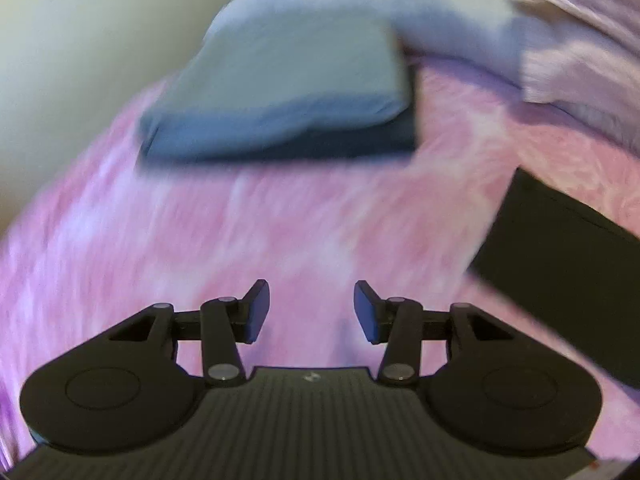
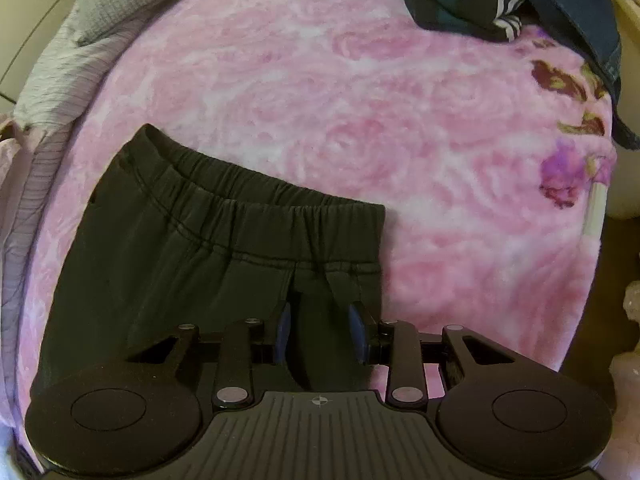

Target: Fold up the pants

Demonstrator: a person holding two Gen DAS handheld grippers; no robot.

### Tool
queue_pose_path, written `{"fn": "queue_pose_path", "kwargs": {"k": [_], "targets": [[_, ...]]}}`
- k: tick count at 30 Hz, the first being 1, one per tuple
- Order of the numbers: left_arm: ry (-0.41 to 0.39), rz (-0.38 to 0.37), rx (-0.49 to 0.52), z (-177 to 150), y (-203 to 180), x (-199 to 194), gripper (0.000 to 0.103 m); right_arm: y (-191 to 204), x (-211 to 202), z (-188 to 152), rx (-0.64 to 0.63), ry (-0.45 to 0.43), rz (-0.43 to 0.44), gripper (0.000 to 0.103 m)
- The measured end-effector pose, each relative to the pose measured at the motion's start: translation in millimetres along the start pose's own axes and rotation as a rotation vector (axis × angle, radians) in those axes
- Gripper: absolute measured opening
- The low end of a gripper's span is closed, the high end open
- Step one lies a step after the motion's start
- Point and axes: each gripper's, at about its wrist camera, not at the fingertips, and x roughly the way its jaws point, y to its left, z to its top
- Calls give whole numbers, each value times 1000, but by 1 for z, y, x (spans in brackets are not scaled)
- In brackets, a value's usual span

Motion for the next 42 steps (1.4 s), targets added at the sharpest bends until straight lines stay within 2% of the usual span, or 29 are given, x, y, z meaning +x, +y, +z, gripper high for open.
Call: {"fn": "queue_pose_path", "kwargs": {"k": [2,5,7,10,14,17,18,19,21,23,24,25,29,31,33,38,40,42], "targets": [[59,-39,-77,-29,39,-19,42,-9,-6,-3,14,-13,-1,32],[119,-90,-102,-79,89,-57,43,-23,-14,-14,73,-20,16,33],[162,-115,-118,-107,115,-81,48,-29,-18,-23,93,-12,27,34],[202,-146,-194,-146,151,-113,56,-31,-23,-39,80,11,49,35],[272,-212,-324,-183,172,-118,57,-25,-26,-62,51,39,75,35],[298,-220,-307,-199,161,-107,55,-17,-32,-77,15,57,97,36],[284,-199,-289,-203,157,-104,51,-14,-35,-81,-4,59,101,36],[254,-175,-262,-206,152,-107,34,-13,-38,-86,-20,60,104,36],[189,-141,-175,-206,144,-118,14,-10,-43,-92,-53,68,107,36],[138,-76,-65,-208,141,-123,4,-9,-49,-95,-80,73,104,36],[142,-14,-25,-211,142,-121,0,-9,-52,-96,-91,74,96,36],[175,37,0,-213,146,-115,2,-8,-54,-97,-103,75,87,36],[210,49,-45,-203,166,-129,8,10,-63,-99,-246,96,35,36],[183,39,-26,-194,163,-147,28,23,-65,-102,-351,98,12,38],[167,8,7,-186,153,-170,31,39,-67,-107,-458,107,6,41],[134,-96,109,-179,113,-242,43,74,-92,-124,-707,101,94,49],[116,-130,157,-186,94,-276,53,80,-114,-130,-786,79,151,50],[93,-170,210,-193,76,-315,53,81,-137,-135,-856,52,209,51]]}}
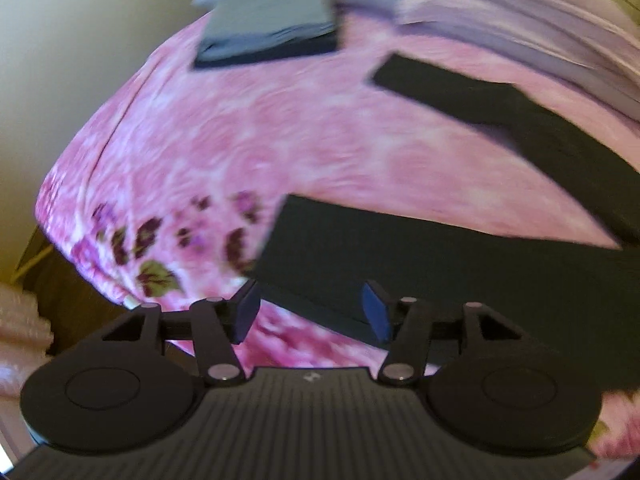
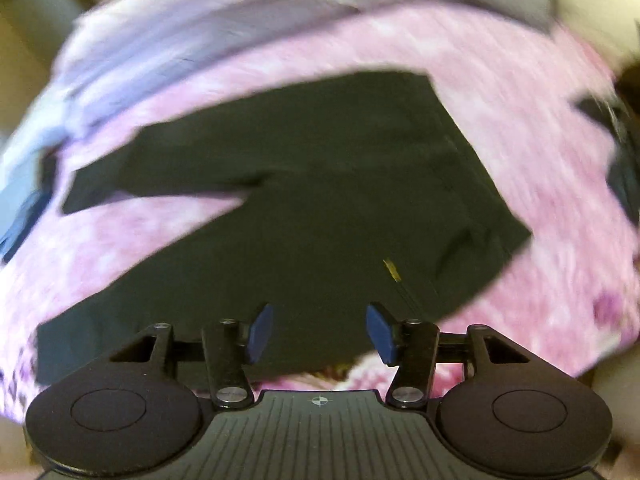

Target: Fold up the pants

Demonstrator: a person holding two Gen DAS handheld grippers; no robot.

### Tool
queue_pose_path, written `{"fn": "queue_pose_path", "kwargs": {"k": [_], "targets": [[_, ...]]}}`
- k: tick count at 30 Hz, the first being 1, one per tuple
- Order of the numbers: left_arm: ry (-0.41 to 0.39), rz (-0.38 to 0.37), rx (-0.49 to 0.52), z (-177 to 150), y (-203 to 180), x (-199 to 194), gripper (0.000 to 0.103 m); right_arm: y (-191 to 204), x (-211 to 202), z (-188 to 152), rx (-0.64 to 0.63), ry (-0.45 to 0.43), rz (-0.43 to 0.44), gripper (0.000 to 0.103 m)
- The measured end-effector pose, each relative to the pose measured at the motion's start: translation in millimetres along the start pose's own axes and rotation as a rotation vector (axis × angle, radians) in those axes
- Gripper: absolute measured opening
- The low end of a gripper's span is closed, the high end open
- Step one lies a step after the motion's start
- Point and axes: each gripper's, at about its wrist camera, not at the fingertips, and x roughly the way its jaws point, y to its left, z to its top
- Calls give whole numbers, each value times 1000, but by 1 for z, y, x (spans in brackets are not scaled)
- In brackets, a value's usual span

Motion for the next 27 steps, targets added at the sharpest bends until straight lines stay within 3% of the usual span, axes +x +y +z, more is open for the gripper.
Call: {"fn": "queue_pose_path", "kwargs": {"k": [5,10,19,27], "targets": [[-62,-79,81,-33,-54,-85,63,-1,-64,-15,-117,-79,92,52],[-107,-128,146,-81,-95,-151,67,-26,-117,-42,-140,-98,110,56],[-123,-140,139,-135,-118,-219,70,-54,-181,-75,-145,-94,110,63],[-132,-137,148,-157,-119,-248,73,-41,-190,-97,-182,-74,132,70]]}}
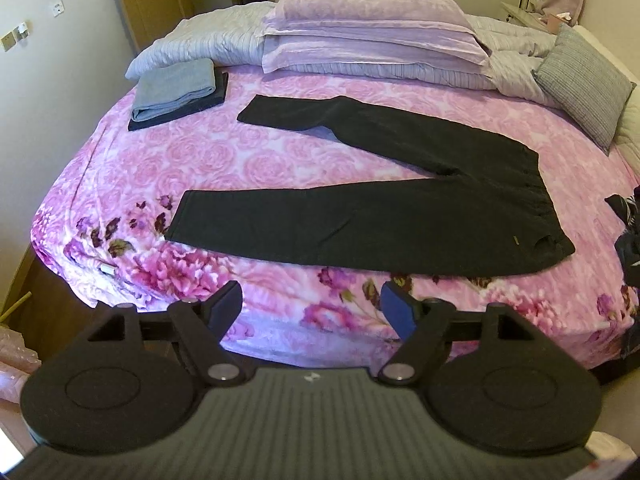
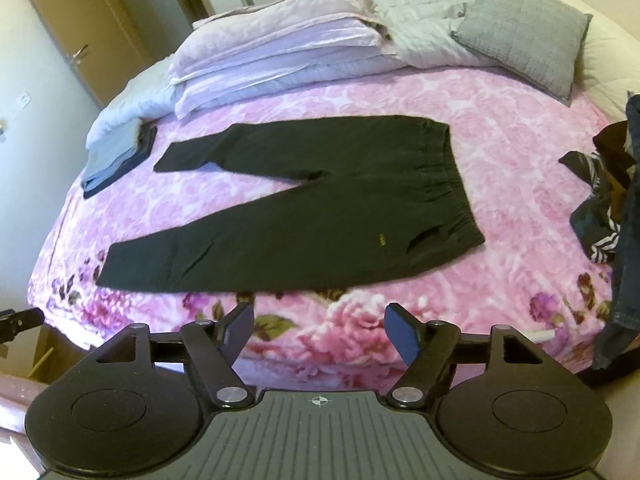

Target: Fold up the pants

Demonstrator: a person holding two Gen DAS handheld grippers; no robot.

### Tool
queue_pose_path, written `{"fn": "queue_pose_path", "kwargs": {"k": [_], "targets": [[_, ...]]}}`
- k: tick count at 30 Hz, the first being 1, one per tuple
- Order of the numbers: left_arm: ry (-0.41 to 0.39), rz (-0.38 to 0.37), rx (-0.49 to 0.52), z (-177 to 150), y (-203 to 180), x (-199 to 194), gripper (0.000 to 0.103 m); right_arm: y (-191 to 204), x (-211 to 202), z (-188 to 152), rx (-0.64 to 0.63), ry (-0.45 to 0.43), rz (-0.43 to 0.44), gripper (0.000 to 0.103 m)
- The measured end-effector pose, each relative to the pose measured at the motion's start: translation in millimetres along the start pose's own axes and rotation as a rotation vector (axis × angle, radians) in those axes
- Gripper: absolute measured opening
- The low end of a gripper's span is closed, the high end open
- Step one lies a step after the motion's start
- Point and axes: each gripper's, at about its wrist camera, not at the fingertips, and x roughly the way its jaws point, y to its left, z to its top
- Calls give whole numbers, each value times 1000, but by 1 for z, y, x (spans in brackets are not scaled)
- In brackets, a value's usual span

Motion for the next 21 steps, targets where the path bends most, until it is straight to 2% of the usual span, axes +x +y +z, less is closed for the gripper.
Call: {"fn": "queue_pose_path", "kwargs": {"k": [10,21], "targets": [[0,8,-8,-11,3,-16,74,22,6,-13,-44,37,11,72],[-2,8,-6,-14,3,-21,75,22,3,-17,-52,41,-11,72]]}}
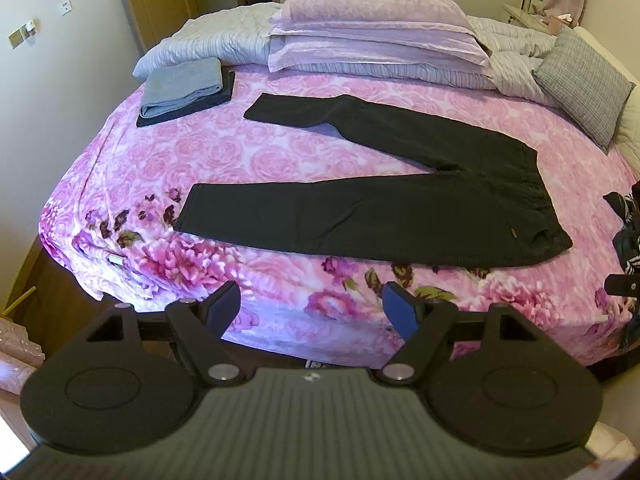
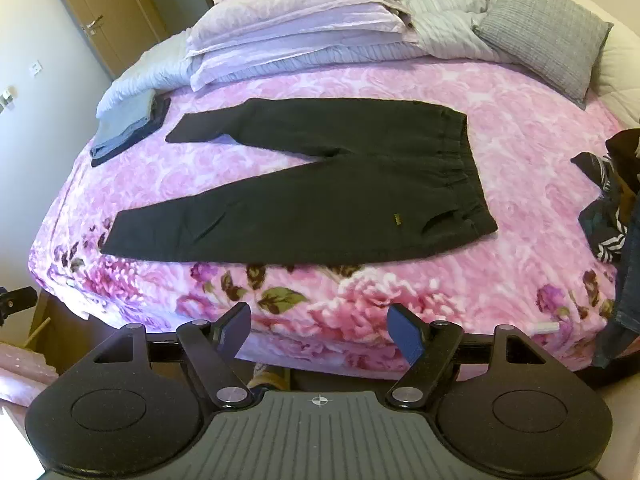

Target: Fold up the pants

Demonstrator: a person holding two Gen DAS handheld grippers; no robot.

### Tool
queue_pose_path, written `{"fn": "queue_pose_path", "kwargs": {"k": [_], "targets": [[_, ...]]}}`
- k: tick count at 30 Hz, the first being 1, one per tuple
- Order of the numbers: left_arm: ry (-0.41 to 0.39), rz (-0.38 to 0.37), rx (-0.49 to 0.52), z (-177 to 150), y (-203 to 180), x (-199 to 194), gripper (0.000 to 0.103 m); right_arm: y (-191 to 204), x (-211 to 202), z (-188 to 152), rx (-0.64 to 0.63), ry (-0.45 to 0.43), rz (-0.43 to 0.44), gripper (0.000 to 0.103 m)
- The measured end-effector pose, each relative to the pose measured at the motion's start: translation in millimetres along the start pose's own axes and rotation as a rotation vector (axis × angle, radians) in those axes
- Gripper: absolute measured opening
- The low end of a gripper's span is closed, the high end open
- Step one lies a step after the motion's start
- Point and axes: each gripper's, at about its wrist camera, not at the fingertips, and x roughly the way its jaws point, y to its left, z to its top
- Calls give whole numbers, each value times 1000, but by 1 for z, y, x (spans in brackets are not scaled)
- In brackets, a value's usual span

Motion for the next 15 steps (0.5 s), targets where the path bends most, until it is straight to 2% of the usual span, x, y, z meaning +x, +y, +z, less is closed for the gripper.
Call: {"fn": "queue_pose_path", "kwargs": {"k": [15], "targets": [[-5,-10,10,-5,0,-5,76,1,-10,-6,3,-18,-9,72]]}}
